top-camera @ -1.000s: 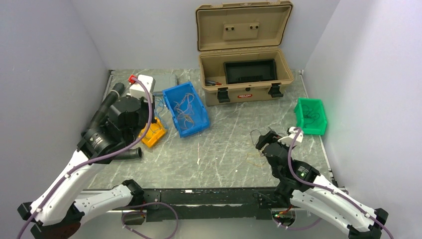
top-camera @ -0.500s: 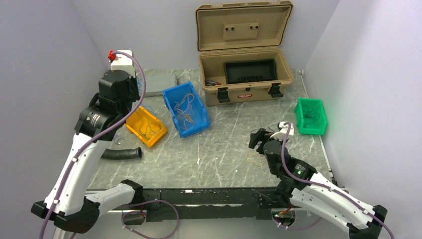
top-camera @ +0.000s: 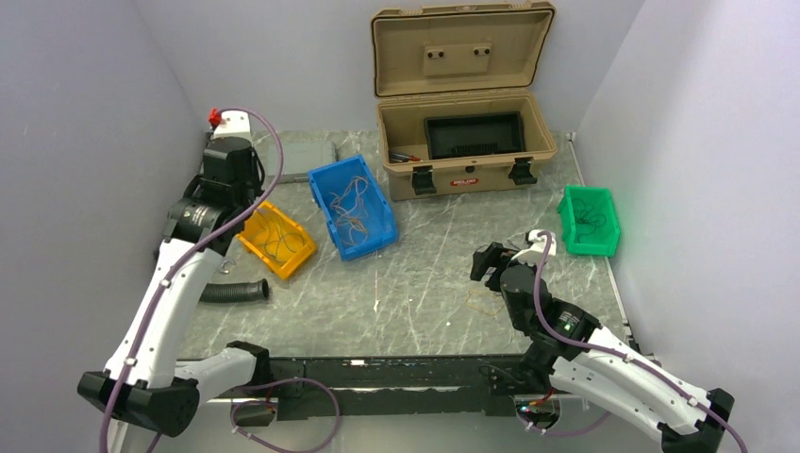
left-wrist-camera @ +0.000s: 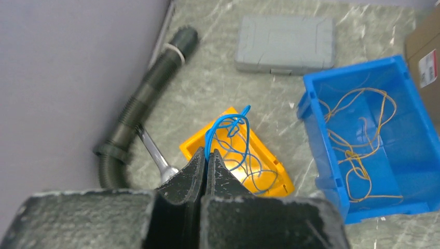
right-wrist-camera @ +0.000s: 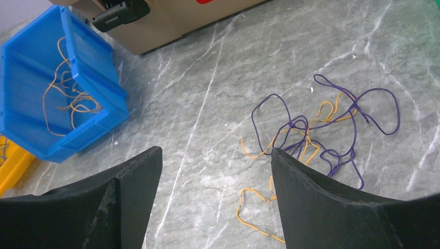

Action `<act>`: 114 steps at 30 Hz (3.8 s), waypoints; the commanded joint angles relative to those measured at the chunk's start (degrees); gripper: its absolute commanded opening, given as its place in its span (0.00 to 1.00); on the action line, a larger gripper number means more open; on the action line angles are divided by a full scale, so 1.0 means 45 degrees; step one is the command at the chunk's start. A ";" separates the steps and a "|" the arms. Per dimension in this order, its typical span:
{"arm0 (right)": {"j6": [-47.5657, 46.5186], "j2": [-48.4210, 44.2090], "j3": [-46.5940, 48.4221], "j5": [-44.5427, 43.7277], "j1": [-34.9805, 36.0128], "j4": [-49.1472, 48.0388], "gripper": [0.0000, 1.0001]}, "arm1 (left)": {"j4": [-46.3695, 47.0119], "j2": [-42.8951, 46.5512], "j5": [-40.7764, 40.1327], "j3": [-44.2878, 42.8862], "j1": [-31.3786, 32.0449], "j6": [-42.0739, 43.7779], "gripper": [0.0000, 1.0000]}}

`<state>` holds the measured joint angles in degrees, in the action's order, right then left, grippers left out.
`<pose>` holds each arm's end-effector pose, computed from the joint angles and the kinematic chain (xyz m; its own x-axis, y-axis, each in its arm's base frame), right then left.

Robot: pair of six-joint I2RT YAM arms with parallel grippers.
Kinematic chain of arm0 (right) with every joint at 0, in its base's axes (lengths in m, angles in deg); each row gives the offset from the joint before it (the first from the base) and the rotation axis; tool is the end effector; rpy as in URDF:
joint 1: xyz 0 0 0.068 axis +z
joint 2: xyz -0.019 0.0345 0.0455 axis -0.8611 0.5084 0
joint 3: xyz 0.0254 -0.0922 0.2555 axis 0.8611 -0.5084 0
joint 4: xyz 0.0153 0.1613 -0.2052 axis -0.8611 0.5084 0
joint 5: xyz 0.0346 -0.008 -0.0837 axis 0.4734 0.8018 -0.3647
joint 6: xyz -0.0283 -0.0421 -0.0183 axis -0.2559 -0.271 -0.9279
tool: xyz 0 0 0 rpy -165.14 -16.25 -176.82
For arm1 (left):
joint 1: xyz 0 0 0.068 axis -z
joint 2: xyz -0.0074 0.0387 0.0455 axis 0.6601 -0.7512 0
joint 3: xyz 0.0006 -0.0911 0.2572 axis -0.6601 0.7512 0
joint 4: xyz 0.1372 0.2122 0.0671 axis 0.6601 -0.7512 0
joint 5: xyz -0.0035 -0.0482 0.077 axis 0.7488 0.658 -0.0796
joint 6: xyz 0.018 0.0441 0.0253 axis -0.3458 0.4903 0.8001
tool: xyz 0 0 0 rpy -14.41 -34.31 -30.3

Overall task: Untangle the cables
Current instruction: Place the cable in the bin, then untie the cable.

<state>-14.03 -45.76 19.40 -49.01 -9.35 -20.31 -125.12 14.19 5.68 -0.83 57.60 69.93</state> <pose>0.1011 0.0823 0.2475 -0.3098 0.3350 -0.8898 0.0639 0.9411 0.3320 0.2082 -0.0417 0.4324 -0.3692 -0.0111 -0.9293 -0.2594 0.9614 0.0916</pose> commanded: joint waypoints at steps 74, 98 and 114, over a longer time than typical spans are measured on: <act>0.0988 0.4922 0.0145 0.9070 -0.8774 -0.0059 0.06 | 0.5060 0.2855 1.2144 0.6824 0.1088 -0.3722 1.00; 0.0526 0.5379 0.2489 0.6213 -0.6084 0.2884 1.00 | 0.9579 -0.2173 0.9961 0.7645 0.7727 -0.3708 0.99; -0.1166 0.9654 0.1867 0.6947 -0.7046 0.0065 0.85 | 0.7787 -0.1905 0.8044 0.6694 0.8336 -0.3305 0.99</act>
<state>-18.40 -2.40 27.49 -16.31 -41.24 -15.46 -86.45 1.62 46.58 32.28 94.91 52.70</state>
